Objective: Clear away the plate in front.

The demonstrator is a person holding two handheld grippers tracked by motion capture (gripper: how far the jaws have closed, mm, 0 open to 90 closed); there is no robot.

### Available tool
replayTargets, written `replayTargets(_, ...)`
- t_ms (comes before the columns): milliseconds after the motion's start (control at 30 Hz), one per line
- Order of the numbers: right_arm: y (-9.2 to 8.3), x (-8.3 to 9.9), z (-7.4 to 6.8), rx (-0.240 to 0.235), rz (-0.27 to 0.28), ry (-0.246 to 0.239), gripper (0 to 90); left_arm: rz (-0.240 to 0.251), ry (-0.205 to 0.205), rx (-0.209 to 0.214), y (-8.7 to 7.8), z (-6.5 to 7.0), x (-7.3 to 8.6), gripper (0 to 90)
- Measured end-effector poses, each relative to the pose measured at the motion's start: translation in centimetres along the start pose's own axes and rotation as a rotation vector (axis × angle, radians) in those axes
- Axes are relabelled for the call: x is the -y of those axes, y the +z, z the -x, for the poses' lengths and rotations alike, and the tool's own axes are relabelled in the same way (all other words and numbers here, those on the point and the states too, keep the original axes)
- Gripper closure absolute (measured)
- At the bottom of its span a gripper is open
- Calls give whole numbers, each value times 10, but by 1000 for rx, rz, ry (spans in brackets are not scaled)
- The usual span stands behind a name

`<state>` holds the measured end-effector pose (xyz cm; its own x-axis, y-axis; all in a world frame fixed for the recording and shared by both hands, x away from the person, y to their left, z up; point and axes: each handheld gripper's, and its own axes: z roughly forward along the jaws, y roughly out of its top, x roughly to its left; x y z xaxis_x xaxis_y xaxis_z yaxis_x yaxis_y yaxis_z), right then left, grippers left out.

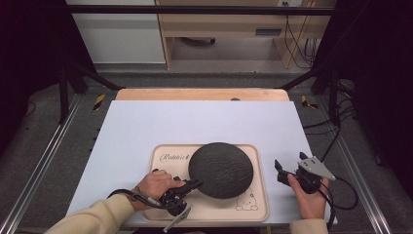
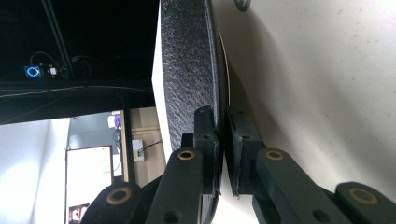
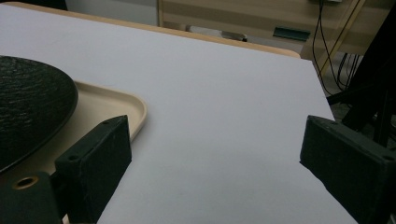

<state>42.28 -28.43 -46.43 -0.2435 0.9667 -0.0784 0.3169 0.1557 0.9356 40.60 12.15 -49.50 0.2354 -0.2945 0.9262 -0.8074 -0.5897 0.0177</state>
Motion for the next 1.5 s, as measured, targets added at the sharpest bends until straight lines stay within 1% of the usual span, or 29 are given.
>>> replayTargets(33, 0, 0, 0, 1, 0, -1, 88, -1, 4, -3, 0, 1, 0, 833)
replayTargets(100, 0, 0, 0, 0, -1, -2, 88, 3, -1, -3, 0, 3, 0, 834)
replayTargets(167, 0, 0, 0, 0, -1, -2, 88, 3, -2, 1, 1, 3, 1, 832)
replayTargets(200, 0, 0, 0, 0, -2, -1, 88, 3, -1, 10, 2, 5, 1, 832)
replayTargets(367, 0, 0, 0, 0, -4, -5, 88, 7, 3, 18, 3, 6, 1, 833)
replayTargets(433, 0, 0, 0, -2, -3, -2, 88, 3, 3, 15, 3, 6, 1, 832)
replayTargets(467, 0, 0, 0, -2, -4, -2, 88, 4, 14, 18, 3, 7, 2, 835)
replayTargets(567, 1, 0, 0, -1, -5, -6, 88, 6, 17, 20, 3, 8, 2, 839)
replayTargets(600, 1, 0, 0, -2, -4, -7, 88, 18, 21, 27, 3, 9, 2, 840)
replayTargets(700, 1, 0, 0, -3, -6, -7, 88, 32, 28, 38, 3, 11, 2, 850)
replayTargets(867, 1, 1, -1, -4, -7, -2, 89, 37, 36, 48, 4, 13, 2, 860)
replayTargets(1033, 1, 0, 0, -3, -6, -5, 89, 44, 44, 50, 3, 12, 4, 860)
replayTargets(1067, 1, 0, 0, -3, -5, -4, 89, 38, 48, 60, 3, 11, 5, 860)
replayTargets(1100, 1, 0, 0, -1, -5, -4, 89, 47, 40, 57, 3, 12, 5, 860)
replayTargets(1167, 0, 0, 0, -1, -2, 3, 89, 50, 43, 57, 2, 12, 6, 861)
replayTargets(1400, 0, 0, 0, -3, -1, 2, 89, 36, 48, 58, 1, 13, 13, 860)
replayTargets(1500, 0, 0, 0, -2, -2, 1, 89, 41, 50, 56, 1, 15, 14, 858)
